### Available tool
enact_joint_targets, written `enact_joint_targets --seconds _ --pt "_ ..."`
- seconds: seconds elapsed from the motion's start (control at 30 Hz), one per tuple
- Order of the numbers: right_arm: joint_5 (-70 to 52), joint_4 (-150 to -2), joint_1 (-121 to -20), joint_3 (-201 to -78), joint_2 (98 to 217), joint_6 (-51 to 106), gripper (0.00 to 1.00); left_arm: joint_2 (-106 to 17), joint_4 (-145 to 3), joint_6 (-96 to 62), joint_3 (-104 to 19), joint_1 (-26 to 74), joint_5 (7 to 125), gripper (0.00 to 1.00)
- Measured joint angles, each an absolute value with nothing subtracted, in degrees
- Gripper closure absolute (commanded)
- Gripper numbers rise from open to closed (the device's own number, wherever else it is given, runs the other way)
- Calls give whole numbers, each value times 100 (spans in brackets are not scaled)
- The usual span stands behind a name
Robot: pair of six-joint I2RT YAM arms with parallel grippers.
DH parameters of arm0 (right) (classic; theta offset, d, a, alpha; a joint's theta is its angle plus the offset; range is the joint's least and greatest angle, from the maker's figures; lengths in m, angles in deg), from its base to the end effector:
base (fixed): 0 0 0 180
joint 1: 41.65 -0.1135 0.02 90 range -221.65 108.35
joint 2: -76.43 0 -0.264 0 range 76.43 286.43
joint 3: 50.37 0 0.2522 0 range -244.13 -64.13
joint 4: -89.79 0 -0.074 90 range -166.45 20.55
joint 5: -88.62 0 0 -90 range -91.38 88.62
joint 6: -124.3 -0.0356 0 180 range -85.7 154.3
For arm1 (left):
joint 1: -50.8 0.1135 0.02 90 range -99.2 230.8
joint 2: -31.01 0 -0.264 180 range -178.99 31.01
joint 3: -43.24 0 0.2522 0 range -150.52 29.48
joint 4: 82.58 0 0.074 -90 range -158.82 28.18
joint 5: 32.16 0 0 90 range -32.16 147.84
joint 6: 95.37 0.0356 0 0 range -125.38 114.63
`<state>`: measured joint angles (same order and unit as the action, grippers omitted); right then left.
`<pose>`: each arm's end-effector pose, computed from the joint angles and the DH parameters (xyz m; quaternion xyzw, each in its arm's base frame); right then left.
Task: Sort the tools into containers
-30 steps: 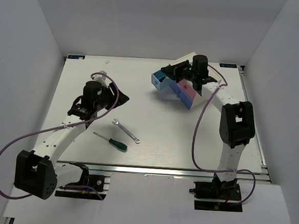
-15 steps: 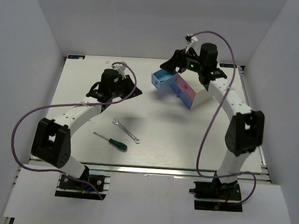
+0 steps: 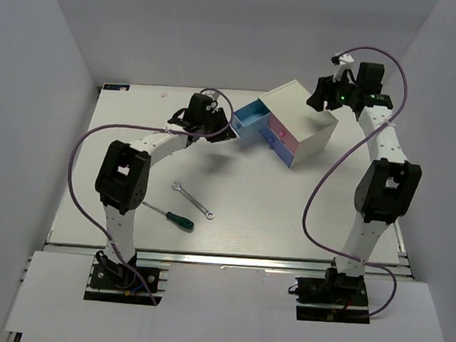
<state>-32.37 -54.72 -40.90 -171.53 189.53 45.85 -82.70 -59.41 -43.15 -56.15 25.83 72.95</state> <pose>0.4663 0.0122 0.3435 -0.2156 0.8068 0.1734 0.5220 0.4099 -0.2011 0.2269 -0.0414 0.8900 -0.3290 0.3130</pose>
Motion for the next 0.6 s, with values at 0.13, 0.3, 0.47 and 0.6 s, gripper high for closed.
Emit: enact_joint_targets --seconds 0.13,0.3,0.47,0.6 --pt "-3464 -4941 -4269 -17153 18953 5064 23 -8380 -5854 -4287 -5624 2581 7293 57" --pt "-3398 -4744 -4413 -17149 18953 5278 23 -8550 -5878 -4261 -5875 2581 7306 56" --pt "-2710 -4917 -4363 -17107 18953 5097 23 -8773 -6000 -4241 -6201 2581 7350 56" --pt "-2415 -5133 -4258 -17131 18988 4909 19 -8926 -6028 -4232 -6297 2583 7402 56"
